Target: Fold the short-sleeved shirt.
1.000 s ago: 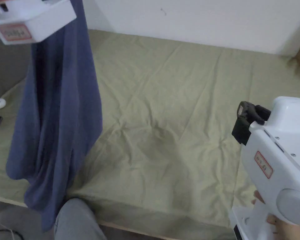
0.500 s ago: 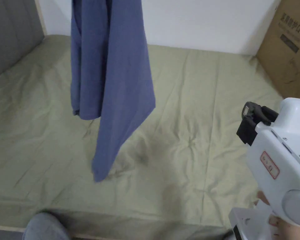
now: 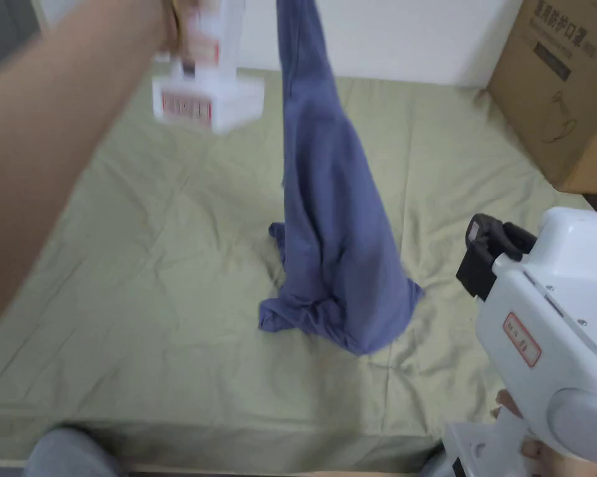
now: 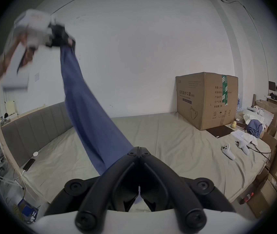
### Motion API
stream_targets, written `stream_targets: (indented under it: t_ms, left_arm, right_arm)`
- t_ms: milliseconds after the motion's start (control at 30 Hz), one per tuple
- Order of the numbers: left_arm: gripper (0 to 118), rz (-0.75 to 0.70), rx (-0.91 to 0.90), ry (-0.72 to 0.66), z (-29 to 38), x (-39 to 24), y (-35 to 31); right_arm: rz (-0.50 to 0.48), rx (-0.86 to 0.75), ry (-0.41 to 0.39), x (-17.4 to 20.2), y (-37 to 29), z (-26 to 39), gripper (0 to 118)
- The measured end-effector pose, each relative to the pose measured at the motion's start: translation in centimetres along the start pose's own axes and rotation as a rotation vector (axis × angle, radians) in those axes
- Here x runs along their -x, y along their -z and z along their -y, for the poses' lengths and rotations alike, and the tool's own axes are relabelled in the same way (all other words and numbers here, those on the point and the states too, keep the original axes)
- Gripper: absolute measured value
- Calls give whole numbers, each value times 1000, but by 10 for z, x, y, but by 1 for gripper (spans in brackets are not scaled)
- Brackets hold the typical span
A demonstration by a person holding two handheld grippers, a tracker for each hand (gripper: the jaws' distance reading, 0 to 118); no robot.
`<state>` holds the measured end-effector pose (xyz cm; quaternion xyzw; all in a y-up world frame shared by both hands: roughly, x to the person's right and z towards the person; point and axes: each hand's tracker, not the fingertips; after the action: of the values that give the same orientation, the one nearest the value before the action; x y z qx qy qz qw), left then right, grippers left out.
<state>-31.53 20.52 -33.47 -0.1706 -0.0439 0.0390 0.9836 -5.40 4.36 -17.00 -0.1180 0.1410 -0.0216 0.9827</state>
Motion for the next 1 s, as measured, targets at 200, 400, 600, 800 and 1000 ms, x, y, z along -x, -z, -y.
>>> stream_targets:
  t_ms: [200,400,600,800,1000]
  left_arm:
    - [2,-48,466,-91,186,9,86]
    - [91,-104,751,-126,315,16,92]
    - [95,-125,582,-303,315,40,46]
    - [96,-148,245,-310,275,55,-17]
    - [103,-332,-50,-87,260,35,-77]
  right_arm:
    - [26,70,10,4,1,12,0]
    - [39,105,-14,-17,13,16,0]
    - [34,122,-11,-31,31,26,0]
    - [19,131,-13,-26,42,37,0]
    - [5,105,-69,-18,47,43,0]
